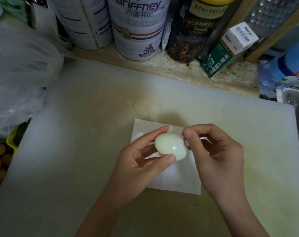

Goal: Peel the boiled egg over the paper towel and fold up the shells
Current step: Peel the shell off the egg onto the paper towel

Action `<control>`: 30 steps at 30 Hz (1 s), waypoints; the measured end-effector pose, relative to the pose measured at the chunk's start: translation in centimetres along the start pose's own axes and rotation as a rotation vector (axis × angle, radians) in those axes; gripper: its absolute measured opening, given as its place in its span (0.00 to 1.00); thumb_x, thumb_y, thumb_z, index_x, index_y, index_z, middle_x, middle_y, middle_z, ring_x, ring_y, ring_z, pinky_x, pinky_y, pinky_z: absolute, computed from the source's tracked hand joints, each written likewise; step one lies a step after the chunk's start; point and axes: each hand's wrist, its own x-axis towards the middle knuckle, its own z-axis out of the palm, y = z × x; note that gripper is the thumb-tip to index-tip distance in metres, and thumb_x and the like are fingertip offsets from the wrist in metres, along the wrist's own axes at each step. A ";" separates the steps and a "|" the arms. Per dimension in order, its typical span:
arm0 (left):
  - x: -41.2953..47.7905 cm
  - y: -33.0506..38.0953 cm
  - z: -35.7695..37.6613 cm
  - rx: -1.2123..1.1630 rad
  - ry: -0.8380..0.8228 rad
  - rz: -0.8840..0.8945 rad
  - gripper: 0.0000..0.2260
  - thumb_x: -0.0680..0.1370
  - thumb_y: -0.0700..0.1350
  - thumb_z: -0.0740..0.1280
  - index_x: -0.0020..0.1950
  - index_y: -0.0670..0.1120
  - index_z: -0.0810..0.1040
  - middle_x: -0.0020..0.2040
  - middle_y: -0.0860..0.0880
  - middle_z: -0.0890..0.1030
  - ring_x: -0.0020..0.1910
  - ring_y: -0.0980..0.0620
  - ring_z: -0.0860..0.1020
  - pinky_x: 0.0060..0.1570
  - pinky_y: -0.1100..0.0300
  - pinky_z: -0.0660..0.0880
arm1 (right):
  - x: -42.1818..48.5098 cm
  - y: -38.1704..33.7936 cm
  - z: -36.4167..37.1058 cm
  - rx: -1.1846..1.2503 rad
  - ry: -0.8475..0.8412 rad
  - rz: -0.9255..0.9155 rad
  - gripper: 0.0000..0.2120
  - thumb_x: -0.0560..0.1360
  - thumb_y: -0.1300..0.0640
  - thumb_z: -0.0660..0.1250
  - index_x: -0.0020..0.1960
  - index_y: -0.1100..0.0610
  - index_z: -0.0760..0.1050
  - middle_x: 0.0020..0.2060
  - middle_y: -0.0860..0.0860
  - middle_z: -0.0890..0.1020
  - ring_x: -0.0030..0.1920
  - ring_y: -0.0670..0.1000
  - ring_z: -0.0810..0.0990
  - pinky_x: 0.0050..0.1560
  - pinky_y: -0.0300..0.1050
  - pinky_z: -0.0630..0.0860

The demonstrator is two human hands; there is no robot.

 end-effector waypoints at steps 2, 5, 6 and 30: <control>0.0 -0.1 -0.2 -0.010 0.009 -0.005 0.22 0.69 0.40 0.72 0.61 0.55 0.79 0.55 0.51 0.83 0.55 0.55 0.81 0.47 0.68 0.77 | 0.1 0.0 -0.5 0.005 0.009 0.026 0.05 0.71 0.54 0.70 0.36 0.49 0.79 0.34 0.43 0.83 0.36 0.47 0.81 0.36 0.35 0.76; 0.0 -0.2 -0.5 -0.029 0.020 -0.007 0.22 0.69 0.39 0.71 0.62 0.53 0.76 0.55 0.50 0.83 0.54 0.53 0.81 0.46 0.65 0.78 | -0.3 -0.4 -0.9 0.040 -0.095 0.000 0.04 0.70 0.50 0.68 0.41 0.46 0.82 0.38 0.43 0.84 0.40 0.45 0.82 0.39 0.33 0.76; 0.0 -0.2 -0.6 -0.030 0.020 -0.003 0.22 0.70 0.40 0.71 0.62 0.53 0.76 0.55 0.50 0.83 0.54 0.53 0.81 0.47 0.64 0.78 | -0.5 -0.5 -0.9 0.058 -0.143 -0.015 0.04 0.69 0.51 0.70 0.44 0.46 0.82 0.41 0.44 0.84 0.42 0.45 0.82 0.40 0.32 0.76; -0.5 -0.3 -0.2 -0.301 -0.027 -0.071 0.20 0.70 0.44 0.70 0.62 0.50 0.77 0.55 0.43 0.83 0.57 0.46 0.80 0.51 0.59 0.78 | -2.5 0.1 -0.6 -0.115 -0.063 -0.255 0.11 0.69 0.57 0.71 0.51 0.54 0.82 0.50 0.49 0.82 0.46 0.47 0.82 0.45 0.34 0.77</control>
